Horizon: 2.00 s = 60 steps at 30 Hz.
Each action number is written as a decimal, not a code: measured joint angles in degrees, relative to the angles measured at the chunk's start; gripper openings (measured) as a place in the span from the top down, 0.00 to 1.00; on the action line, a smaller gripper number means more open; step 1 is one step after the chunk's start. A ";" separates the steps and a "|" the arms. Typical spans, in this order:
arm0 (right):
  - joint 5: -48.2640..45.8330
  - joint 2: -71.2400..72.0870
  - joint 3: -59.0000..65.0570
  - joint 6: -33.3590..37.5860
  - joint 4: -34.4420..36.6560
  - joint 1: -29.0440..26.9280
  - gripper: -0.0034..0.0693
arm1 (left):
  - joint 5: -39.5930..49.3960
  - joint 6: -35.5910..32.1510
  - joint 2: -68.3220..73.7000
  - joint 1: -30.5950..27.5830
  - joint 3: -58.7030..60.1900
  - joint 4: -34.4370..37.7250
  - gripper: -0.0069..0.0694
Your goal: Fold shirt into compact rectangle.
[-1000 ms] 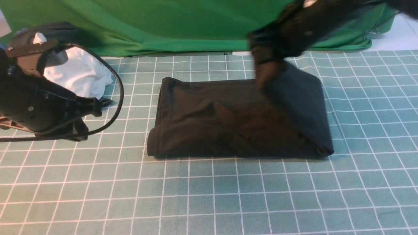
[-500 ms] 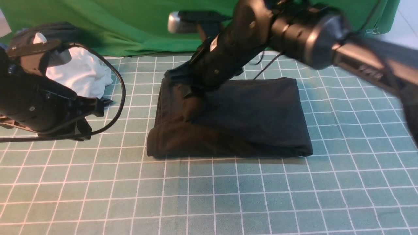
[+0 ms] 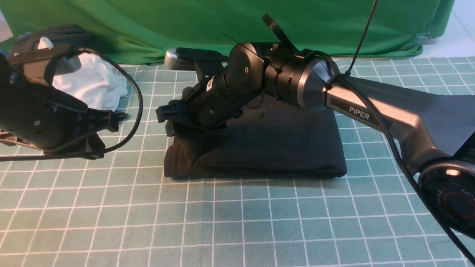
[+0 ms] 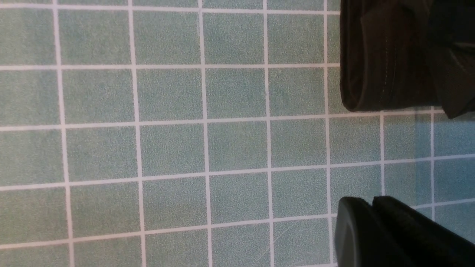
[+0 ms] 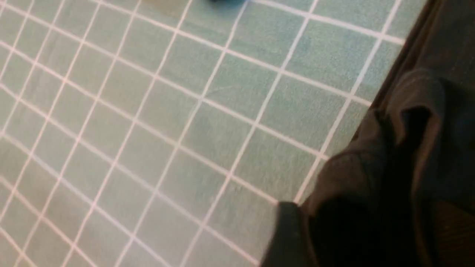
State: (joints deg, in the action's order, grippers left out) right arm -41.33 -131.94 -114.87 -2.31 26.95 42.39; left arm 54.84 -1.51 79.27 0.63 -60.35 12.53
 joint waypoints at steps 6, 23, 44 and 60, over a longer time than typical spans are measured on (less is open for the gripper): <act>-9.89 3.06 -5.87 4.77 -2.01 -1.64 0.23 | -0.28 0.00 0.00 0.00 0.00 0.17 0.90; -28.05 17.11 0.01 7.96 -25.74 -15.62 0.92 | -9.71 -7.21 5.55 10.29 -1.80 15.64 0.90; -16.59 15.71 28.60 13.37 -16.89 -16.14 0.92 | -12.98 -3.30 31.37 12.45 -10.92 9.61 0.90; -23.00 26.50 28.70 13.37 -18.21 -23.14 0.92 | -10.69 -3.35 20.70 12.49 -11.05 6.40 0.90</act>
State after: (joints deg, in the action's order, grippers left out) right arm -64.33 -105.44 -86.18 11.06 8.75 19.25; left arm 44.15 -4.86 99.97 13.12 -71.39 18.93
